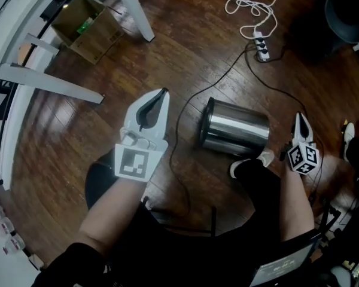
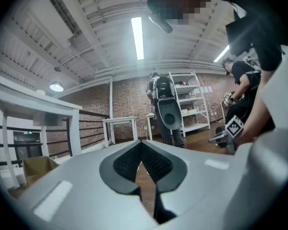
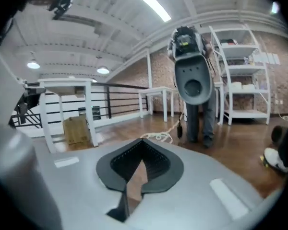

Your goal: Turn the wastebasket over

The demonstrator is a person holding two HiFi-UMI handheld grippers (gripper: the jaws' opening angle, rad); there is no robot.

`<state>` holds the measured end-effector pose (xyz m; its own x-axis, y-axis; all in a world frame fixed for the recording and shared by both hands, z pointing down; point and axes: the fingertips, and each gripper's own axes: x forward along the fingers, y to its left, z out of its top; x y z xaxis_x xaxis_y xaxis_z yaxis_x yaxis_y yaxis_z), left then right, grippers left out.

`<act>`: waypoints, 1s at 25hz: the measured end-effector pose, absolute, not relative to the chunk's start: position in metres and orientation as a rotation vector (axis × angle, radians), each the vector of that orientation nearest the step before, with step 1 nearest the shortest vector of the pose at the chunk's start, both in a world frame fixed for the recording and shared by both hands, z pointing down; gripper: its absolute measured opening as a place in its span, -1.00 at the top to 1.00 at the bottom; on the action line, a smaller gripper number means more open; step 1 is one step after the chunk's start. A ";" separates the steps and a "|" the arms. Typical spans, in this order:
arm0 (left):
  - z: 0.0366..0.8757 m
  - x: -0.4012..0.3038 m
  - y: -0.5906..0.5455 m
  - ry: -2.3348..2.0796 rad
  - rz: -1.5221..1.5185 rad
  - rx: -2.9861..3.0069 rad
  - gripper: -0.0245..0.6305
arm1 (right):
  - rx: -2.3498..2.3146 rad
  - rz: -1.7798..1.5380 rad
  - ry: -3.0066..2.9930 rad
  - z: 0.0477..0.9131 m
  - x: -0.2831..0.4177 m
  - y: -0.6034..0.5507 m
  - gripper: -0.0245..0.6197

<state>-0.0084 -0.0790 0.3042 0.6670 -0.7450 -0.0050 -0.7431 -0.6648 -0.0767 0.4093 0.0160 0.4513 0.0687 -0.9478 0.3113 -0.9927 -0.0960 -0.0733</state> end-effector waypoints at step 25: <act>0.321 -0.011 -0.083 1.225 -0.141 -2.725 0.93 | 2.216 -0.065 -2.043 0.298 0.388 0.015 0.92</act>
<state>-0.0112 -0.0834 0.3214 0.6617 -0.7494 0.0242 -0.7352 -0.6548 -0.1753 0.3883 0.0149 0.2975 0.0839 -0.9950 0.0540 -0.9895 -0.0768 0.1222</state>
